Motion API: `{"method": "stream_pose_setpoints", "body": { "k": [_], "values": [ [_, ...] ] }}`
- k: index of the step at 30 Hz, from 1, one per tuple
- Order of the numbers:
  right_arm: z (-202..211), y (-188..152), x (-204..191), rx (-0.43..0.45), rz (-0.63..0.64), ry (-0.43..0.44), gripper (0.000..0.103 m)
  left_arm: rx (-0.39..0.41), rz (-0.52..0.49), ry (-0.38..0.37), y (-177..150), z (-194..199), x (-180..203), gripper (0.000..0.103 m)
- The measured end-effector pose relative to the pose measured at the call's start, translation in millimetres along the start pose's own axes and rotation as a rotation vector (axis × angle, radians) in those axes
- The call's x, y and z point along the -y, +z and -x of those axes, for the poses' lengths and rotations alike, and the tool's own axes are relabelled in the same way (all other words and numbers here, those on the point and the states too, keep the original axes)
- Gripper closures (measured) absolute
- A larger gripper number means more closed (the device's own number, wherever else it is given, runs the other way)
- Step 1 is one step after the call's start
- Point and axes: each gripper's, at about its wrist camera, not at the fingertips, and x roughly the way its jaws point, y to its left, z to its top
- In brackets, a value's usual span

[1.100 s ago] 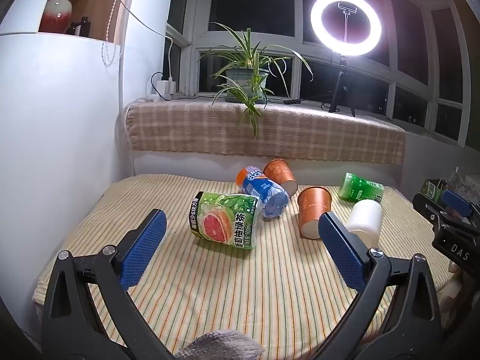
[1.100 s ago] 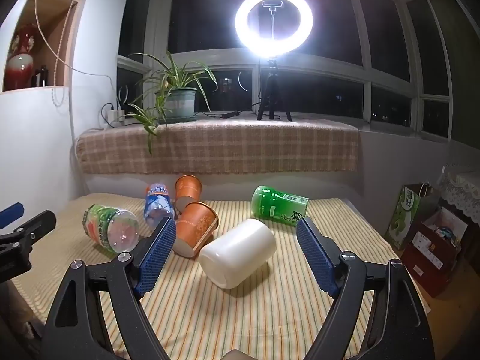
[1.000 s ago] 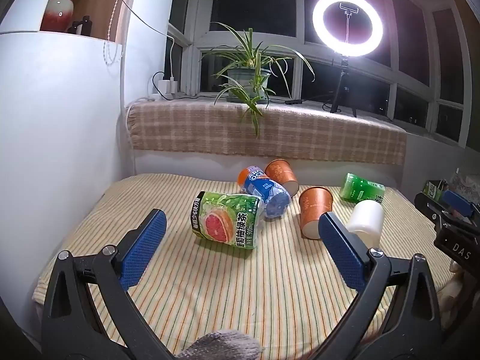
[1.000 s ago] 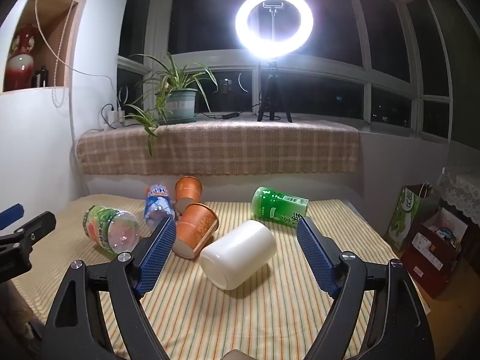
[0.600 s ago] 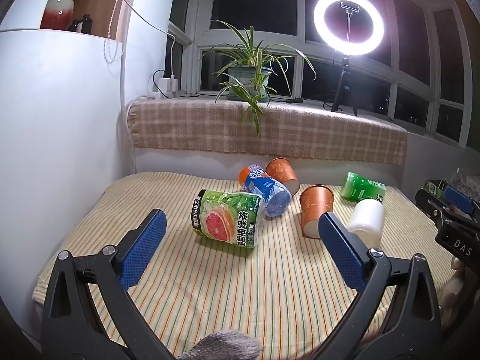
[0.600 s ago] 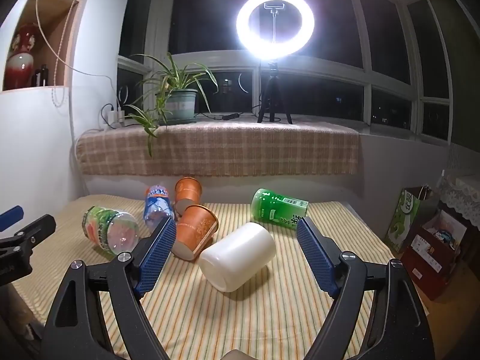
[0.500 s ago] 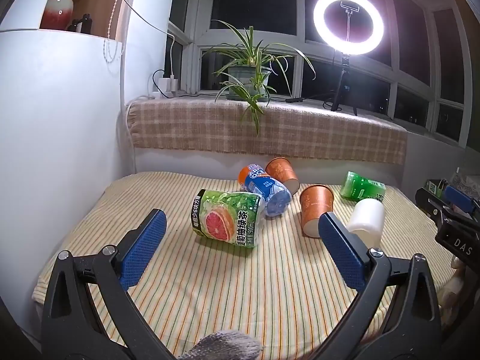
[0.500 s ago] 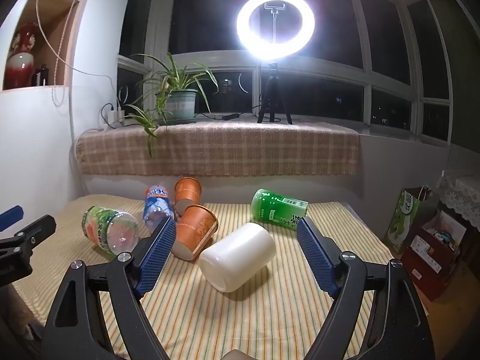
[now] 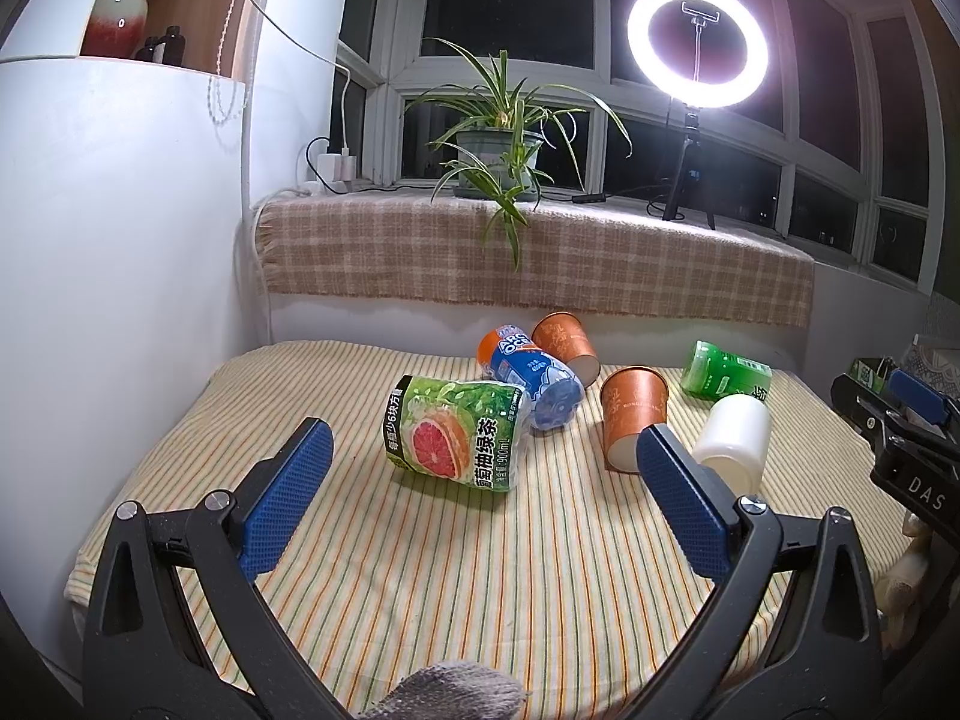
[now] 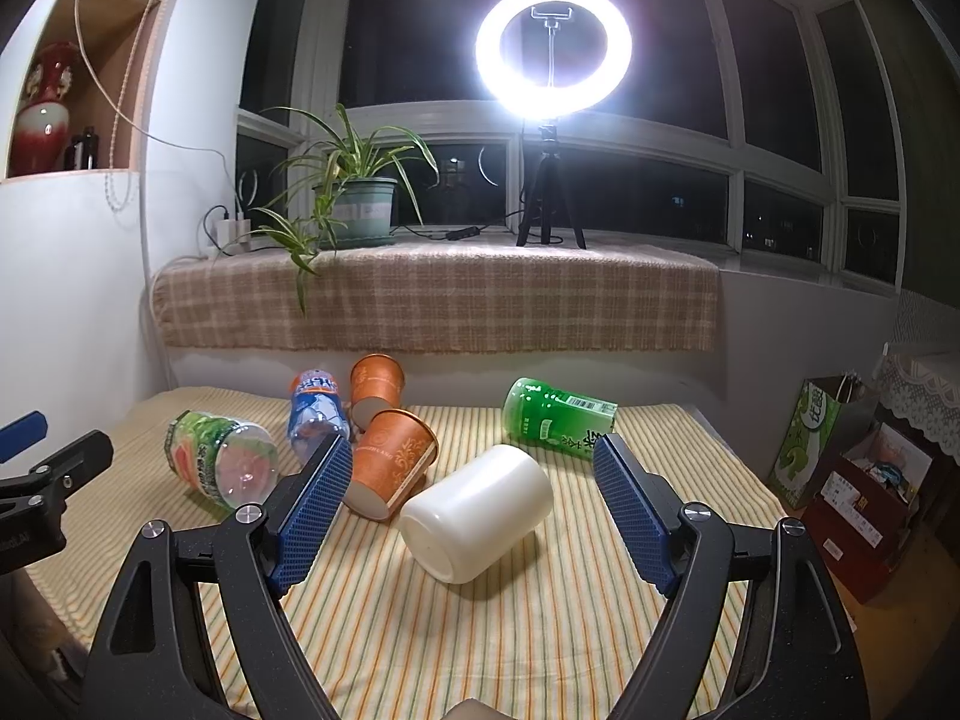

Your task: Flip cup upright

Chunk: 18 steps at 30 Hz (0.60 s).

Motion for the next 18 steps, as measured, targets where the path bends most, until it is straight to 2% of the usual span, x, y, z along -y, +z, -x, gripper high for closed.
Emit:
{"method": "stream_pose_setpoints", "body": {
  "k": [18],
  "values": [
    [-0.6, 1.0, 0.5, -0.008, 0.003, 0.004, 0.020, -0.006, 0.001, 0.001, -1.6, -4.2, -5.5, 0.000]
  ]
}}
